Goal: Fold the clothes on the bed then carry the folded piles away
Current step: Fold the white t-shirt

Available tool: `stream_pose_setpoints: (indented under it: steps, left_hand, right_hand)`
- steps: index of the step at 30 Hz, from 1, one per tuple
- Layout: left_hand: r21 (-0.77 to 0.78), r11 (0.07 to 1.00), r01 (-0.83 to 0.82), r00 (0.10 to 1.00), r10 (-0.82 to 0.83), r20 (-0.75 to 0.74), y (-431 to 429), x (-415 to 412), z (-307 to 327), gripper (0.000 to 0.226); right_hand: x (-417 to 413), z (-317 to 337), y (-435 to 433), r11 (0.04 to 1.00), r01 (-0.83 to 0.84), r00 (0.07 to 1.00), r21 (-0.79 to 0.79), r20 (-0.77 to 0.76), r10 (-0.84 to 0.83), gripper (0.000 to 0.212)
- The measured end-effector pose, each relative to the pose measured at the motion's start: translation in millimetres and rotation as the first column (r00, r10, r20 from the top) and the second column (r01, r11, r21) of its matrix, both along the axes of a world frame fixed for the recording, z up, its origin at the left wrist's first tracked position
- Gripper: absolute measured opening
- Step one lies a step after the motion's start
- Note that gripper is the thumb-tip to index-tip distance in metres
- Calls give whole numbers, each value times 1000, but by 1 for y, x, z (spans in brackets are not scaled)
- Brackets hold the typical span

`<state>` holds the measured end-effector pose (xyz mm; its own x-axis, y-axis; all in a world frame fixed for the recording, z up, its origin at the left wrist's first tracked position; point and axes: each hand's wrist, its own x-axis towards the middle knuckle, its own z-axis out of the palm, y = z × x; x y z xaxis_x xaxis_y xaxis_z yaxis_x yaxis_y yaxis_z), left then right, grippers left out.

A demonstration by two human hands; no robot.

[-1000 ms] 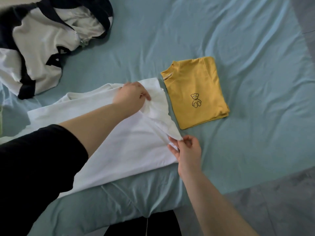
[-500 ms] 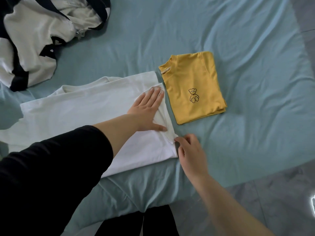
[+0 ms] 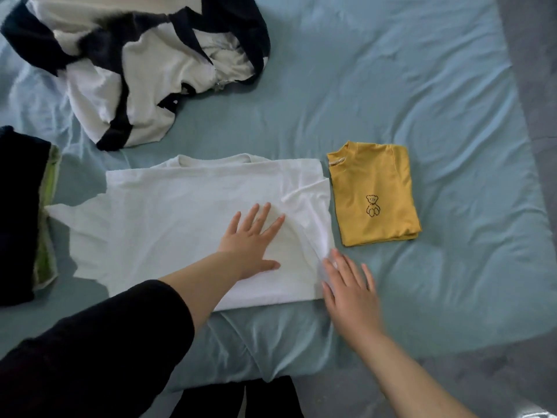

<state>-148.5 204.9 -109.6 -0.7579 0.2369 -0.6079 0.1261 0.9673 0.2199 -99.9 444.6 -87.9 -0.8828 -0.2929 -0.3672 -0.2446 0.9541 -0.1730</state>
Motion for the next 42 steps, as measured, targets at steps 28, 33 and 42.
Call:
stream_pose_setpoints:
  steps: [28,33,42]
  left_hand:
    - [378,-593,-711,-462,799,383,-228,146,-7,25]
    - [384,-688,-616,-506,719,476,-225,168,-16,24]
    - [296,-860,-416,-565,499,657,-219,156,-3,23]
  right_hand:
    - [-81,-24,-454,758,-652,758,16,1,652,33]
    - [-99,-32,-481,738,-653,740,168,-64,669,21]
    - [-75,-8,-452,933,-87,927,-348,314,203,14]
